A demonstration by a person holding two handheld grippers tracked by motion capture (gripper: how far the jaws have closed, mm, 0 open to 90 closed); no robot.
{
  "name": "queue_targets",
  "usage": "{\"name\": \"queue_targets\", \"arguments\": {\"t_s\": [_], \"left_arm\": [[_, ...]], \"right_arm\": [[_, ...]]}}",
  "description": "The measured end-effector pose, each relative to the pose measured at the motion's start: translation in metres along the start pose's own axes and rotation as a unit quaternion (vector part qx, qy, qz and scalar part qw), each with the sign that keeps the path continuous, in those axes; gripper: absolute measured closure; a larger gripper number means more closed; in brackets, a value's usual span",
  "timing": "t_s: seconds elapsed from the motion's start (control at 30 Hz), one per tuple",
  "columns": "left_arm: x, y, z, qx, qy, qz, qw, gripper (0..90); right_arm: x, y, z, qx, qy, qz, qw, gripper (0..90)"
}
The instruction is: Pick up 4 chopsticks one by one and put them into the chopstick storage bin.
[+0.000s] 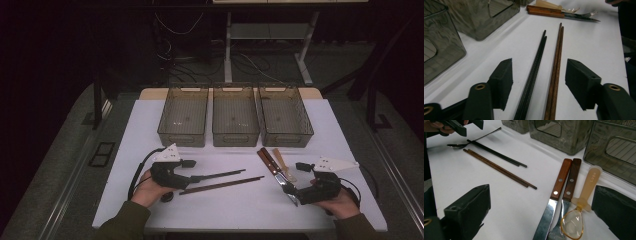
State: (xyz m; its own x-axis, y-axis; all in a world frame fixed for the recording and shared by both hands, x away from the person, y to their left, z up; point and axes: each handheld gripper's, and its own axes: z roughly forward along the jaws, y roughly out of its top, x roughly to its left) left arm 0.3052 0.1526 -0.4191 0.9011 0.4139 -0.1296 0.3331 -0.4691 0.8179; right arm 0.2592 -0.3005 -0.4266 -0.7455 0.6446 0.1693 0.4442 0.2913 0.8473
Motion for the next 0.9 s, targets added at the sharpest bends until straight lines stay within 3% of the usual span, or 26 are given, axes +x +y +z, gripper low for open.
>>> {"name": "queue_targets", "arguments": {"t_s": [0.4,0.77,0.9], "left_arm": [[-0.002,-0.002,0.005,0.030,-0.019,0.004,0.9994,59.8],[-0.007,-0.004,0.009,0.052,-0.039,0.004,0.9979,86.8],[-0.010,-0.005,0.014,0.069,-0.044,0.012,0.9966,88.9]], "right_arm": [[0.000,0.000,0.000,0.000,-0.001,-0.001,1.0000,2.4],[0.001,0.000,-0.001,-0.001,-0.001,0.001,1.0000,2.4],[0.001,0.000,-0.001,-0.002,-0.002,0.001,1.0000,2.4]]}}
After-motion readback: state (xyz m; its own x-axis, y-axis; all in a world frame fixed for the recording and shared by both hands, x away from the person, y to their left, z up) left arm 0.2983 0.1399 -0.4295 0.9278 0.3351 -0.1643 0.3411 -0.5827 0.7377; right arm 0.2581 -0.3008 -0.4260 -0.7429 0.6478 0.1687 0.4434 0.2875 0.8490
